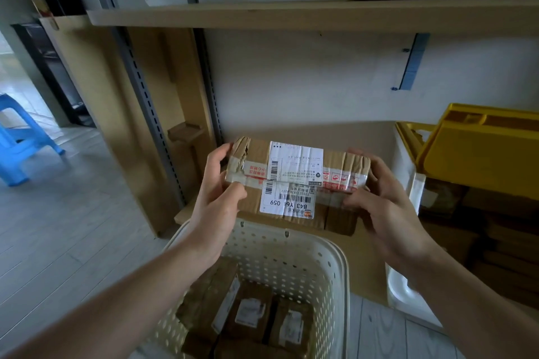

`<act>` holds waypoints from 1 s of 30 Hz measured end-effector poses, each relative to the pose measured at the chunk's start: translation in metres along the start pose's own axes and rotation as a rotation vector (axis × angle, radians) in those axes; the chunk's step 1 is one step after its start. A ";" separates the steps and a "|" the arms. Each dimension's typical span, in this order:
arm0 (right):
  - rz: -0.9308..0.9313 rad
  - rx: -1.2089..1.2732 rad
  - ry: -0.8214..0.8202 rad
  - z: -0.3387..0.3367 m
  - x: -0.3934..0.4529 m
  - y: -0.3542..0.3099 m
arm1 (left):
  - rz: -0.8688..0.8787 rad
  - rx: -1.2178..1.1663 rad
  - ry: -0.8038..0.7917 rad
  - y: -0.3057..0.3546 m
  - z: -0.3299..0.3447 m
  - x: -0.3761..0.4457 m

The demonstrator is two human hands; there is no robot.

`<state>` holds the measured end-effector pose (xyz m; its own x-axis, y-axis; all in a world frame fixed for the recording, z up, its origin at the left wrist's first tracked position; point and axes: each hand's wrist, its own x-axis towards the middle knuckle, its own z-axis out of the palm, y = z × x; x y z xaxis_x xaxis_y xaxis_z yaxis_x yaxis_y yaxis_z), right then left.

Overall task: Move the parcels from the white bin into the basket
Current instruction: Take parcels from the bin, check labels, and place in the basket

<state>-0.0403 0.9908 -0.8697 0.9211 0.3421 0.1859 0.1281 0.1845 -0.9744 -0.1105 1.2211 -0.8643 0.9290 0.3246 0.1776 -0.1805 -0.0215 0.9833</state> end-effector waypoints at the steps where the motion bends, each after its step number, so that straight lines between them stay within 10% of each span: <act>1: -0.002 0.001 0.001 0.000 0.000 0.000 | -0.001 0.005 0.003 0.000 0.000 0.000; 11: 0.021 0.058 -0.029 -0.003 0.002 0.002 | -0.049 -0.169 0.186 0.001 0.001 0.007; 19: 0.022 0.106 -0.127 0.009 -0.004 -0.003 | -0.221 -0.237 -0.261 -0.009 0.019 -0.006; 30: 0.083 -0.014 -0.017 0.013 -0.005 -0.002 | -0.077 -0.010 -0.259 -0.004 0.019 -0.006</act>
<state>-0.0502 1.0010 -0.8669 0.9224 0.3713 0.1066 0.0570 0.1421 -0.9882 -0.1097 1.2011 -0.8682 0.9916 0.0718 0.1078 -0.1083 0.0041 0.9941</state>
